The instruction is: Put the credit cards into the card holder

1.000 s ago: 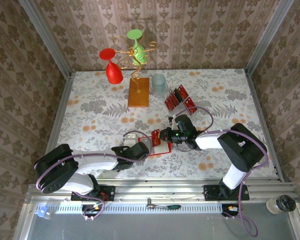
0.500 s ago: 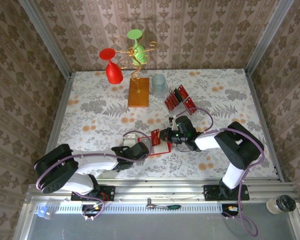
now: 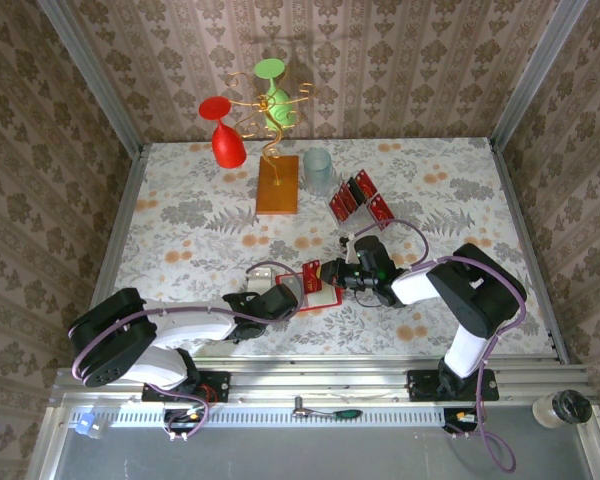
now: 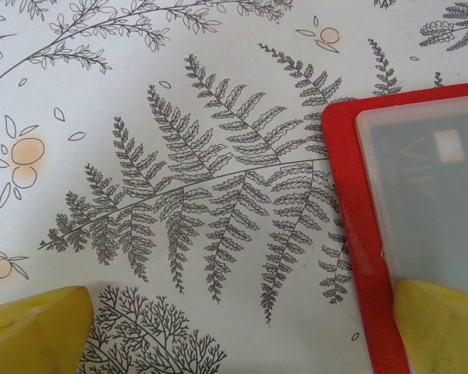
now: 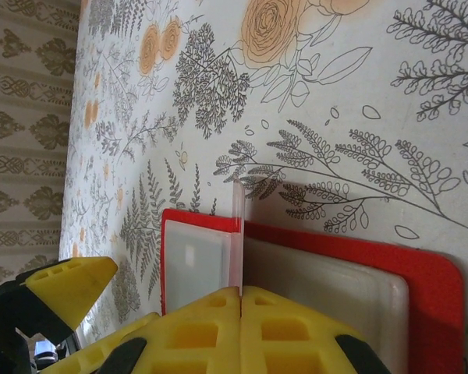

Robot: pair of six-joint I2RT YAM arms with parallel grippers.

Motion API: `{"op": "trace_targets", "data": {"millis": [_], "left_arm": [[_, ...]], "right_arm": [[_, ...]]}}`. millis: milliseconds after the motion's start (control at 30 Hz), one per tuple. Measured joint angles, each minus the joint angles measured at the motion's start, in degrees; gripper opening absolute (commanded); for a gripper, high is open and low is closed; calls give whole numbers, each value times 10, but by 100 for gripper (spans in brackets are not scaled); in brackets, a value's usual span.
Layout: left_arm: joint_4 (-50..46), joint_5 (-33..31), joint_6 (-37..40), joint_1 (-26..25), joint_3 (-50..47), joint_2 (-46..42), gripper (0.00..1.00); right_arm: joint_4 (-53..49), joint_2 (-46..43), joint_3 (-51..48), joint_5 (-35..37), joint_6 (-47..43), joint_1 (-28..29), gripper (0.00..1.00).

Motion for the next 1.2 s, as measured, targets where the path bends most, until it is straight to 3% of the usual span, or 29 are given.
{"op": "trace_targets", "data": {"millis": [933,1200], "left_arm": [[-6,-9,0,0,0,0,100],[-6,-9,0,0,0,0,100]], "right_arm": [[58,12,-22,-32,43,0,0],[39,-30,-24,-21,40,0,0]]}}
